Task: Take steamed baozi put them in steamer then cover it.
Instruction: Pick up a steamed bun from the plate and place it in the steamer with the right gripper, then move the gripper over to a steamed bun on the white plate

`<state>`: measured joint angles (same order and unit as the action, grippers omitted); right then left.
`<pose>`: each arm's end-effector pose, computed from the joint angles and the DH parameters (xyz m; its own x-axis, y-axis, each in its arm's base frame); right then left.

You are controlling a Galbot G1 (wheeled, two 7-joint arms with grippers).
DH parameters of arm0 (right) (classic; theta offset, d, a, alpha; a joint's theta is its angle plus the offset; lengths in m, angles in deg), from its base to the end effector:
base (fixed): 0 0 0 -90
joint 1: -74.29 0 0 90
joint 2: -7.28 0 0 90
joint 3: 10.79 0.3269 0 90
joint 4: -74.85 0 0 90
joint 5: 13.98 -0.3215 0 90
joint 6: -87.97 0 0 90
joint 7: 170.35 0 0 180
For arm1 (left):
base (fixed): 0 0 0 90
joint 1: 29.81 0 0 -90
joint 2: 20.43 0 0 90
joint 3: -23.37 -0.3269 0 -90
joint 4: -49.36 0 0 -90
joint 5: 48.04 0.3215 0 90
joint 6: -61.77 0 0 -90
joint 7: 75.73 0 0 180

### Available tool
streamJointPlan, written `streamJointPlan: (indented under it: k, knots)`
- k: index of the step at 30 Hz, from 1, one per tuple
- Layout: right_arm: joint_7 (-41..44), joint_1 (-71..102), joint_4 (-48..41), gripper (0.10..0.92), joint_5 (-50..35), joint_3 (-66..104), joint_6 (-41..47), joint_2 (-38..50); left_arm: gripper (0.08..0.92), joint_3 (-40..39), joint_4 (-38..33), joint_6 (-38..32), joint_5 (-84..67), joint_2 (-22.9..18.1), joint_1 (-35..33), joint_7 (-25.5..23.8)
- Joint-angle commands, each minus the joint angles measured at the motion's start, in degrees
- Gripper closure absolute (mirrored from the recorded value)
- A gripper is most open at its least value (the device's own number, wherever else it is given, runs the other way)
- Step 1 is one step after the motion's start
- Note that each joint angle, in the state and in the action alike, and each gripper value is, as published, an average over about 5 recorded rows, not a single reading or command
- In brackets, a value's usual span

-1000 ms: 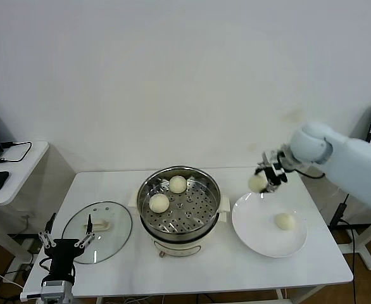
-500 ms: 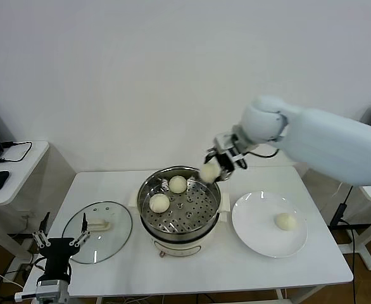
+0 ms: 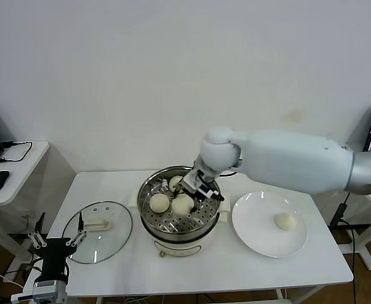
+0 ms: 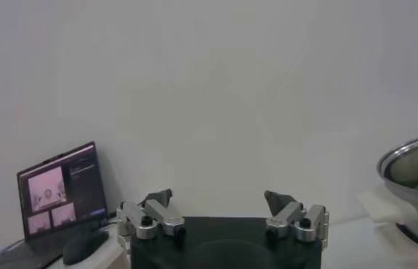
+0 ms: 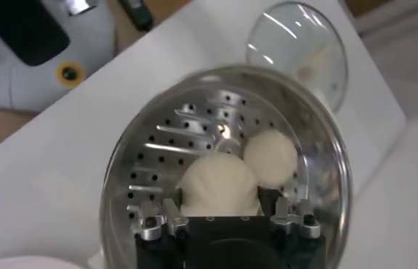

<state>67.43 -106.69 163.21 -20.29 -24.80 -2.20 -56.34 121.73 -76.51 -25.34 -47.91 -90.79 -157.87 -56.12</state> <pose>0.4409 0.1300 -0.0703 -0.0856 -0.3185 0.9441 -0.4875 -0.8130 -0.3185 0.1304 0.0822 -0.2516 -0.9675 -0.2484 -0.0474 -0.2486 0.8998 0.3585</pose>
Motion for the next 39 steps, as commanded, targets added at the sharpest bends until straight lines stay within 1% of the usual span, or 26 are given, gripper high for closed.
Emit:
streamJointPlan:
  k: [1, 9, 11, 17, 20, 23, 27, 31, 35, 39]
  knots:
    - [-0.3, 2.6, -3.5, 0.380, 6.5, -2.1, -8.7, -4.6, 0.177, 0.3, 0.4, -0.2, 0.0, -0.1, -0.1, 0.1]
    - [0.8, 3.0, -3.6, 0.376, 7.6, -2.8, -9.3, -4.7, 0.177, 0.0, 0.9, -0.5, 0.0, -0.4, 0.2, 0.2]
    - [0.4, 3.1, -3.8, 0.361, 7.8, -2.7, -9.3, -4.5, 0.177, -0.2, 0.9, -0.5, 0.1, -0.4, 0.3, 0.2]
    - [0.0, 1.7, -3.8, 0.231, 6.8, -0.7, -7.6, -2.9, 0.177, -0.3, 0.5, -0.4, 0.2, -0.1, 0.6, 0.0]
    - [0.9, 0.2, -3.4, 0.206, 4.5, 1.2, -4.0, -1.0, 0.177, -0.3, 0.3, -0.3, 0.2, 0.2, 0.8, -0.2]
    - [3.1, -1.6, -2.5, 0.203, -0.1, 3.6, 2.4, 2.8, 0.177, -0.2, 0.1, -0.2, 0.1, 0.7, 0.9, -0.4]
    - [5.4, -3.4, -0.4, 0.203, -5.7, 6.7, 12.6, 10.4, 0.177, -0.2, 0.3, -0.2, 0.1, 1.5, 1.1, -0.5]
    - [5.8, -3.0, 2.6, 0.203, -6.3, 8.7, 19.9, 18.8, 0.177, -0.5, 0.1, -0.1, 0.1, 2.1, 1.3, -0.7]
    - [6.3, -0.3, 5.1, 0.203, -2.7, 9.9, 21.5, 29.3, 0.177, -1.3, 0.0, 0.1, 0.1, 2.6, 1.7, -0.8]
    - [7.5, 5.1, 5.4, 0.203, 2.7, 12.8, 18.8, 37.5, 0.177, -2.2, 0.3, 0.1, 0.2, 3.1, 2.1, -0.9]
